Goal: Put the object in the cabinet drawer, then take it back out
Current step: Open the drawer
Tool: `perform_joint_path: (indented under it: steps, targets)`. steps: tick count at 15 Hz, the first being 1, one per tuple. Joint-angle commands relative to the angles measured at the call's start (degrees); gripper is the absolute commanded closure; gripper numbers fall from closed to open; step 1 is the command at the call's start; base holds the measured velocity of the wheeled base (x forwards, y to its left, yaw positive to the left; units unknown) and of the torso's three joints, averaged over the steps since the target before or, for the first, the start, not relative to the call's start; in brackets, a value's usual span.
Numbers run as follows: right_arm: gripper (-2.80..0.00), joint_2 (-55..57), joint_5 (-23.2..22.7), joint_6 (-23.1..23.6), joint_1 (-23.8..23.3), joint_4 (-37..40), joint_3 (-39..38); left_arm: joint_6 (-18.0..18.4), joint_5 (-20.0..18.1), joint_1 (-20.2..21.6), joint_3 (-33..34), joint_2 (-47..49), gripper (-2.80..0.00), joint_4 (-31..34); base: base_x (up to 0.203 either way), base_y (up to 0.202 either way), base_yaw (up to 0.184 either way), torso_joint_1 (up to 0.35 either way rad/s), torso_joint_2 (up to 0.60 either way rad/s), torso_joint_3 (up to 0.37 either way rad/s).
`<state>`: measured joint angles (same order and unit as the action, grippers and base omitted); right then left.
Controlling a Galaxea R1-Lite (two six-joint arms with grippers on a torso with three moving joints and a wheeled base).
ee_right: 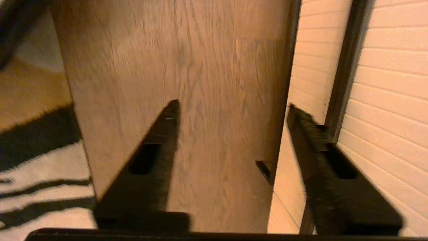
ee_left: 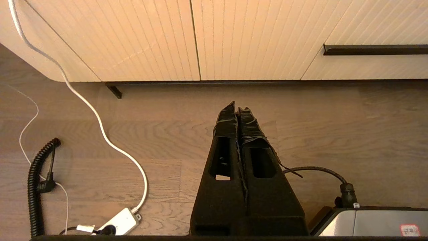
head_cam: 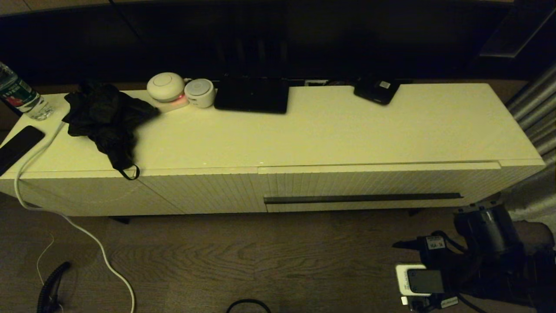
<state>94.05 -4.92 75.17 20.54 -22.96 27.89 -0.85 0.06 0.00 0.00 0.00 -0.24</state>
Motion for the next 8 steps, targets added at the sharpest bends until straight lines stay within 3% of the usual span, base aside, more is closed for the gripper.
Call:
perform_joint_path:
  steps: [1,8]
  targets:
    - [-2.8,2.97,-1.65,2.55,-2.75,-0.2,0.67,-0.03,0.02,0.0,0.02,-0.09,0.0,-0.02,0.0,0.0,0.0,0.0,0.0,0.0]
    - [-2.8,9.37,-2.64,2.55,-5.25,-0.75,5.26,-0.03,0.02,0.0,0.08,-0.09,0.0,-0.02,0.0,0.0,0.0,0.0,0.0,0.0]
